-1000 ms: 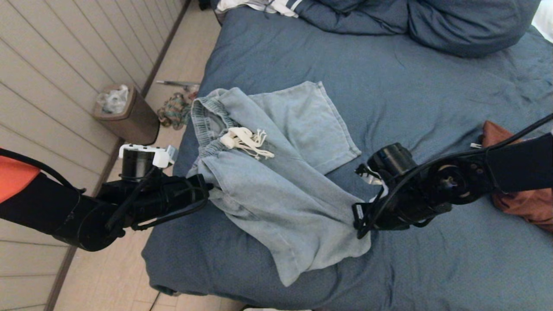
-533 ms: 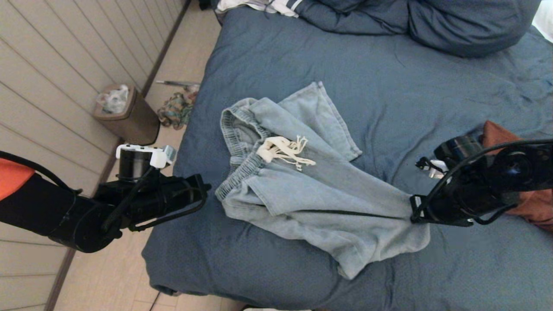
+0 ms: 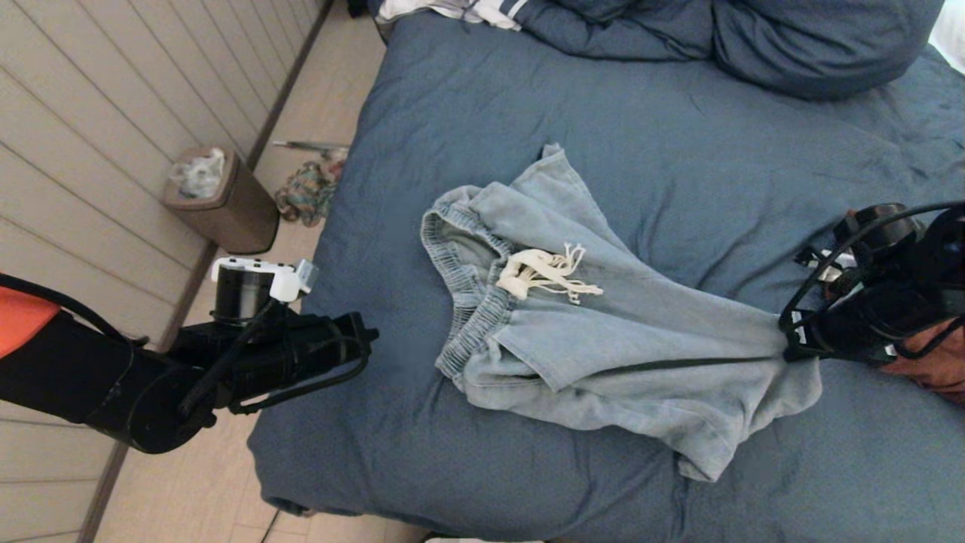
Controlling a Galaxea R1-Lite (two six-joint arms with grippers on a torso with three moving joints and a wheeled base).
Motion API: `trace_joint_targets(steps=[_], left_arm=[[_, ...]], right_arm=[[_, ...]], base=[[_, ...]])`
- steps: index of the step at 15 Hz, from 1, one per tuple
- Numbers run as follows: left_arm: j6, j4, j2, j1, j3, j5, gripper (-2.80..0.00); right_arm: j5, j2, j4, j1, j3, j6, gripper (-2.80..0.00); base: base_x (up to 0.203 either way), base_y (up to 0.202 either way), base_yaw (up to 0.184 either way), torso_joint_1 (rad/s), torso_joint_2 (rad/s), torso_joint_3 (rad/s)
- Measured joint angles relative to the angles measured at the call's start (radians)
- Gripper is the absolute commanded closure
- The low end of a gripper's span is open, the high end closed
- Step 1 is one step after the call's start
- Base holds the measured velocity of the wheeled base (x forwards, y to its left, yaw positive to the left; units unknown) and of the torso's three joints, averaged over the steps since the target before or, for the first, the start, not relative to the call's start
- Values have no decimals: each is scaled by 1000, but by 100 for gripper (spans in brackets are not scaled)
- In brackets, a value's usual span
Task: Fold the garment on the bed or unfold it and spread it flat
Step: Fold the blue shorts
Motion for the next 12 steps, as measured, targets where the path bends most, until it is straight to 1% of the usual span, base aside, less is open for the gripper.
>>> trace_joint_targets(steps=[1, 2, 7, 9, 11, 12], left_arm=[[0, 0, -1, -1, 1, 0, 0], [1, 0, -2, -5, 1, 0, 0], [1, 0, 1, -9, 1, 0, 0], [1, 1, 2, -9, 0, 0, 0], [2, 1, 3, -9, -1, 1, 0], [1, 0, 5, -9, -1, 1, 0]], right_arm=[[15, 22, 23, -11, -17, -23, -278], [36, 37, 26, -15, -18, -41, -280], [121, 34, 7, -19, -6, -51, -280], [159, 2, 9, -42, -10, -51, -280], [222, -39, 12, -69, -11, -42, -280], [266, -63, 11, -77, -10, -27, 0]], base=[[0, 0, 0, 0, 0, 0], [0, 0, 0, 0, 0, 0], [0, 0, 0, 0, 0, 0], [0, 0, 0, 0, 0, 0], [0, 0, 0, 0, 0, 0], [0, 0, 0, 0, 0, 0]])
